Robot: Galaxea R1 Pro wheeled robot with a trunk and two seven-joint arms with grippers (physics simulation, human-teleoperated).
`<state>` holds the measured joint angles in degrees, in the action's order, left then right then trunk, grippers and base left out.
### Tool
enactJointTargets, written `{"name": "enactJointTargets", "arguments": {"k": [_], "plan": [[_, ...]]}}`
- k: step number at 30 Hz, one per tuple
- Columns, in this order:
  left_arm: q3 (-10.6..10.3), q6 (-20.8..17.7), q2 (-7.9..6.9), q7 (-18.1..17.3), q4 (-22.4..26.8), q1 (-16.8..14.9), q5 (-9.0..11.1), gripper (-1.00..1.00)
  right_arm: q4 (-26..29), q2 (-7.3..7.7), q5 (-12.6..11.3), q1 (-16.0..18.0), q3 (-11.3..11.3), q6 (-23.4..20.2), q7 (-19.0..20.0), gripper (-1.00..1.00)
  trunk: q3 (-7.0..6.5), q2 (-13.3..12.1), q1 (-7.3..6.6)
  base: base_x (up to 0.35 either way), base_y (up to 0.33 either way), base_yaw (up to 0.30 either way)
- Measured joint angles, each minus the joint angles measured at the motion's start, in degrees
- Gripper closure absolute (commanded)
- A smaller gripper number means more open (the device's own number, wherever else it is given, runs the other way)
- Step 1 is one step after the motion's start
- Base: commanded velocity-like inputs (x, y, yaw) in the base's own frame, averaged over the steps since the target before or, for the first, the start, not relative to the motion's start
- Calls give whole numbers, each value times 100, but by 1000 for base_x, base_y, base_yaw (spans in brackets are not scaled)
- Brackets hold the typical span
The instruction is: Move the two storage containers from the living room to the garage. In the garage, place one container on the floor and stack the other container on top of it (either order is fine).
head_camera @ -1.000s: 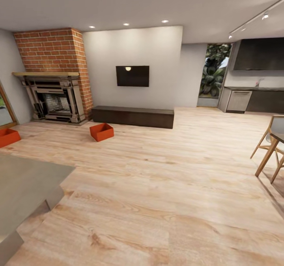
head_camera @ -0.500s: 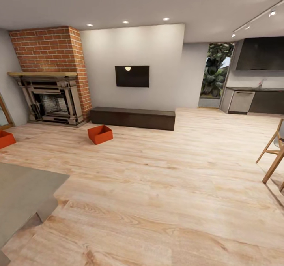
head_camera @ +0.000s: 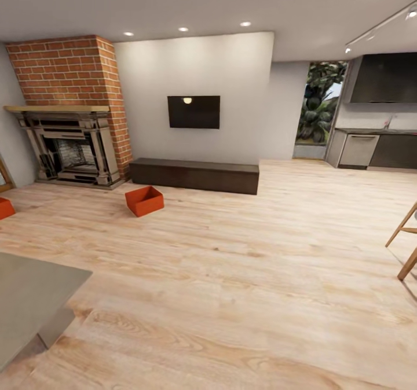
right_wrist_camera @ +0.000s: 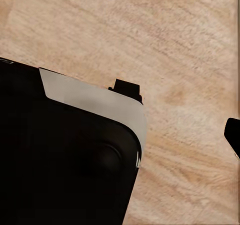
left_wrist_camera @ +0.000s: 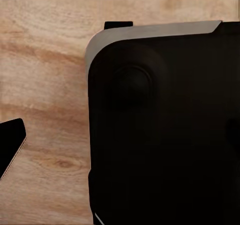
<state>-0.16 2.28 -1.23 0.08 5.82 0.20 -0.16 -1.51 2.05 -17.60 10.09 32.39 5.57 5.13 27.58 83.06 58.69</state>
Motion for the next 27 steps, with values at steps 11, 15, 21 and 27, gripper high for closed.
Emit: {"name": "enactJointTargets", "arguments": {"k": [11,15,21,27], "plan": [[-16,0,1,-6,0,0,-13,-100,3,0,15,-2,7,8,3,-100,0,0,0,322,0,0],[-23,0,0,-1,-1,3,-20,-100,2,15,-5,2,-16,9,5,-100,0,0,0,322,0,0],[-24,0,-4,-2,-1,3,-24,-100,0,13,12,3,-18,-18,8,-100,0,0,0,322,0,0],[-24,0,-8,-7,-2,0,-24,-100,0,13,20,-1,-18,-19,4,-100,0,0,0,322,0,0]]}}
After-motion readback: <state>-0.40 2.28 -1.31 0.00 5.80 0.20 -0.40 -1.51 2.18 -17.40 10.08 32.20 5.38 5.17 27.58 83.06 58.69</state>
